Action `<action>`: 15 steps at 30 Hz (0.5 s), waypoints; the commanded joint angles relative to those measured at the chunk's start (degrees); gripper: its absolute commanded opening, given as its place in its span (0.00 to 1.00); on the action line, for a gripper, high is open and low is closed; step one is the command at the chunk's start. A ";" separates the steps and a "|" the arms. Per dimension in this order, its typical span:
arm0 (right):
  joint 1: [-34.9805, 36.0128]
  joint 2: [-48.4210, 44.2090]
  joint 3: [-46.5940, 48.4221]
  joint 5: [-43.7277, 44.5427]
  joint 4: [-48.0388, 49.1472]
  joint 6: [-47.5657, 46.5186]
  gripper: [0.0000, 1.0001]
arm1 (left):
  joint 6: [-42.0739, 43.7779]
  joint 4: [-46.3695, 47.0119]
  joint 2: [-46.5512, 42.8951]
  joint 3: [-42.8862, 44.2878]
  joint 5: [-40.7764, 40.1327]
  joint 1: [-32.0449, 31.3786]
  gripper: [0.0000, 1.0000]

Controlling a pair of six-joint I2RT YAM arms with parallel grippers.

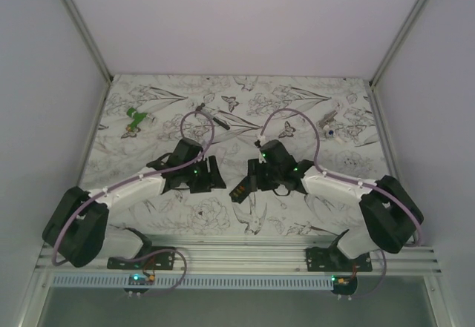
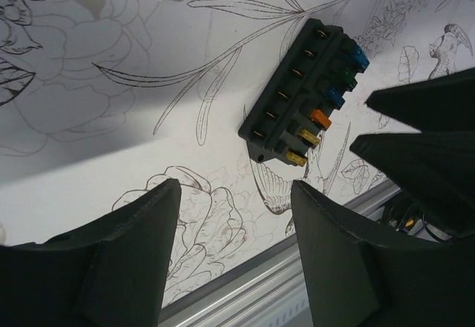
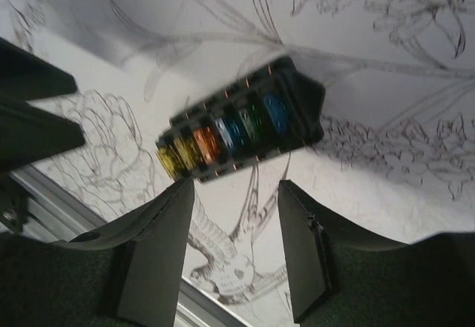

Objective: Snap on the fuse box
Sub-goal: Install the fuse at the fuse box base, then adjust the fuse box base at the center of the board.

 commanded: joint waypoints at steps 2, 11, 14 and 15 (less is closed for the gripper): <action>-2.17 3.16 0.80 -2.71 10.22 2.67 0.56 | 0.41 1.71 3.05 1.92 2.28 -0.98 0.60; -2.18 15.74 11.27 -11.69 11.45 -5.48 0.57 | 0.15 2.28 5.64 2.47 3.72 -1.56 0.55; -2.15 15.11 11.84 -11.50 10.43 -6.35 0.58 | -0.30 2.22 5.82 2.23 3.86 -1.62 0.54; -2.18 13.97 11.16 -11.14 10.24 -6.36 0.60 | -0.61 2.26 5.85 2.14 3.91 -1.62 0.53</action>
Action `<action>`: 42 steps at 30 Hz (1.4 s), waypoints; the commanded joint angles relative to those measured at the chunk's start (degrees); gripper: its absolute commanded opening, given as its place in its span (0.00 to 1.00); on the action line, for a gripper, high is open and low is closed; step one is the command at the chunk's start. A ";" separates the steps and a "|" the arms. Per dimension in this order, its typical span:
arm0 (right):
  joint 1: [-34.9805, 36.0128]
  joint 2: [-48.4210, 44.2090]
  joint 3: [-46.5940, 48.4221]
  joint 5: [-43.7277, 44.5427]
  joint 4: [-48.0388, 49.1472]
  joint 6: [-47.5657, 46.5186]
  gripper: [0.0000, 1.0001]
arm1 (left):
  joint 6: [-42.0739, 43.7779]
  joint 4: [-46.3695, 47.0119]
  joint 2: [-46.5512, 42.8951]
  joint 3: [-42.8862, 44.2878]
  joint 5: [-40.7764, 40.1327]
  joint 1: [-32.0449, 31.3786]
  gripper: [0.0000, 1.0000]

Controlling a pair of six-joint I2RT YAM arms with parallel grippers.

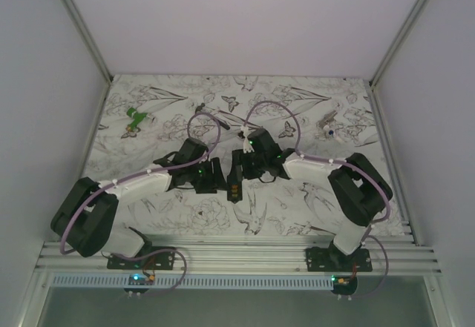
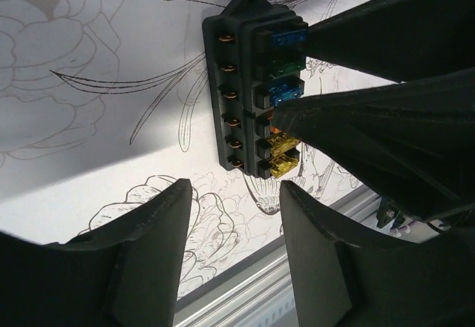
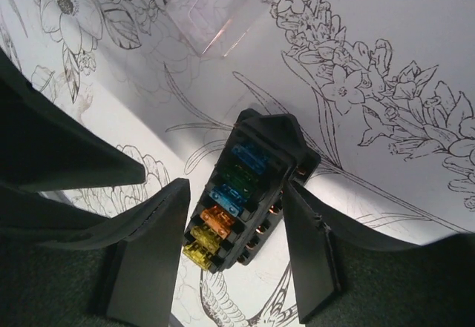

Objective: Snap on the fuse box
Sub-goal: Adjust the fuse box base at the center of the board.

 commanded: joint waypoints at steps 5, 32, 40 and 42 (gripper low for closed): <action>-0.28 -8.18 -5.45 -3.09 1.15 -0.83 0.60 | -1.75 0.32 1.26 0.78 1.44 -1.16 0.49; -0.23 -6.66 -12.35 -11.08 8.53 5.91 0.27 | -4.03 1.12 7.47 3.94 1.19 -4.30 0.33; -0.03 -5.46 -11.56 -10.16 7.21 5.72 0.24 | -4.19 1.10 8.23 3.58 1.66 -4.49 0.24; 0.15 -5.08 -11.05 -9.63 5.97 5.33 0.23 | -4.41 1.13 8.23 3.28 1.56 -4.58 0.21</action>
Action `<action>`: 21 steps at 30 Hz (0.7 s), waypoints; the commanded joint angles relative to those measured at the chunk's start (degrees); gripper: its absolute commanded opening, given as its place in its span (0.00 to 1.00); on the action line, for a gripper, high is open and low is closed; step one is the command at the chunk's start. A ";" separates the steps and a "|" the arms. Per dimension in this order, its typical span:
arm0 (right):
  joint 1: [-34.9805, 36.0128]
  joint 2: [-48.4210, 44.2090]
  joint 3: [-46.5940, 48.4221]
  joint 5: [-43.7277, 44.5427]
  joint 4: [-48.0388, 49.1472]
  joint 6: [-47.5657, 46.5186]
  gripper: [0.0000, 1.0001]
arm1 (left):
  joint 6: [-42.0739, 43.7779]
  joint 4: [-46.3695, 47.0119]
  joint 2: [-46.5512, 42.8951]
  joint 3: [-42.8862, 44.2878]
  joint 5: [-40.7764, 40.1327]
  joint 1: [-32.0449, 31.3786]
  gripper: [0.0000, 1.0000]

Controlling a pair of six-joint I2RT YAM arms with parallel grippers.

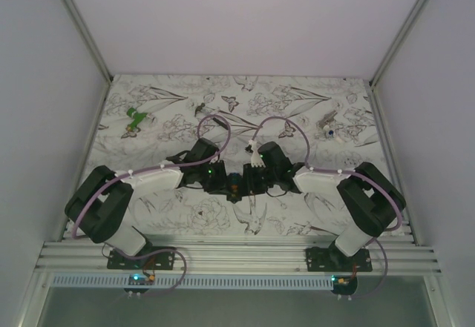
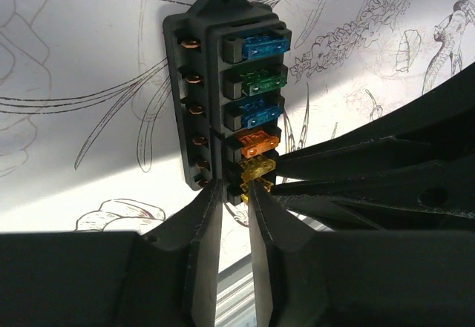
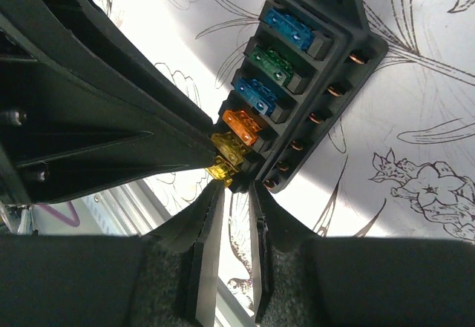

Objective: Snap on the fuse box
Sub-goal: Adjust the fuse box base at the center of the board.

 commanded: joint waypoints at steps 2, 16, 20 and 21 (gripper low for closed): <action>0.35 1.86 2.18 1.28 -1.75 -0.24 0.23 | -0.44 -0.61 1.27 -0.34 0.51 -1.00 0.19; 5.22 8.97 9.64 12.87 -13.19 -0.81 0.15 | -2.34 0.89 2.40 -3.58 -1.73 -3.32 0.14; 6.86 11.91 11.93 16.24 -16.27 -0.92 0.14 | -3.72 2.94 3.79 -3.94 -1.50 -4.42 0.13; 7.10 12.46 12.28 16.52 -16.73 -1.04 0.14 | -4.35 3.46 4.01 -4.18 -1.37 -4.62 0.12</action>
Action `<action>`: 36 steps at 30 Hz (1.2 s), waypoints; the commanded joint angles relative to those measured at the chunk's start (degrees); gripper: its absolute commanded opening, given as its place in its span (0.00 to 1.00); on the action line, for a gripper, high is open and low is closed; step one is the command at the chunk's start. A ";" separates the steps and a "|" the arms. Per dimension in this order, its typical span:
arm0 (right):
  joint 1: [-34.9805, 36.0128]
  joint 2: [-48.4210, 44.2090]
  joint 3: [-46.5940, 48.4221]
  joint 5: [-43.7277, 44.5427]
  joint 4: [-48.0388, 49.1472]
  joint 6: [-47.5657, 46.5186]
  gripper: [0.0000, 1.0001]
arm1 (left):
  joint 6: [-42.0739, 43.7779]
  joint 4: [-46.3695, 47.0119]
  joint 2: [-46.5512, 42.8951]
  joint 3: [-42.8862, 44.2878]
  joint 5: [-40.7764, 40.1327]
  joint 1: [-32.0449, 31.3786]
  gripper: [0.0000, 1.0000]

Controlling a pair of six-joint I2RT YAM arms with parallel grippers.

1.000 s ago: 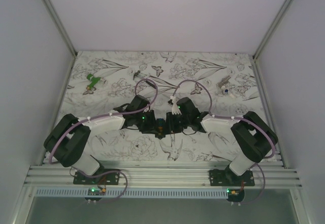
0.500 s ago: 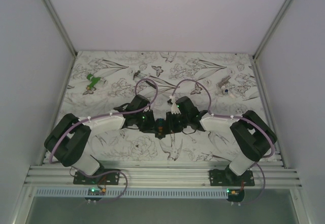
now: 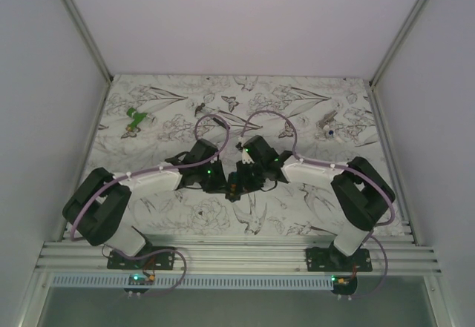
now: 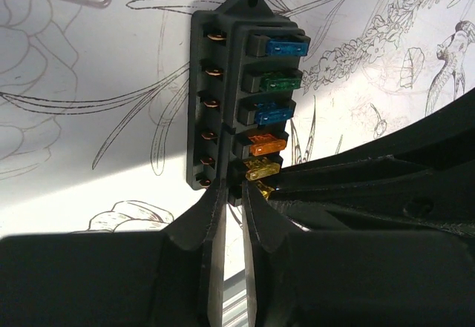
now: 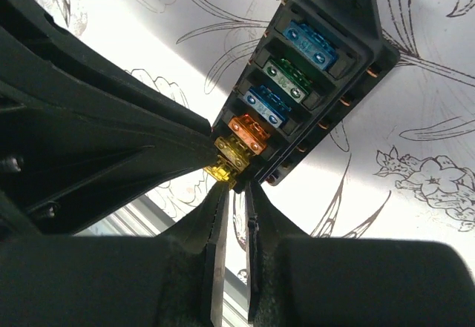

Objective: Snap on the fuse box
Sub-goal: Adjust the fuse box base at the center of the board.

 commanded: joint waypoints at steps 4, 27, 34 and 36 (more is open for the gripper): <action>3.79 5.82 -0.56 10.85 0.13 -2.00 0.14 | -4.49 3.50 2.29 -4.31 0.10 -4.08 0.13; -0.88 -8.88 -9.51 -1.84 15.09 2.23 0.32 | -4.04 0.84 -8.98 -4.89 -5.18 -3.16 0.33; -0.87 -5.47 -9.46 -2.55 14.85 2.80 0.32 | -3.58 0.85 -6.17 -3.75 -2.91 -3.15 0.31; -0.87 -5.32 -9.42 -1.17 13.34 2.37 0.32 | -3.48 0.85 -5.86 -3.62 -2.55 -3.23 0.31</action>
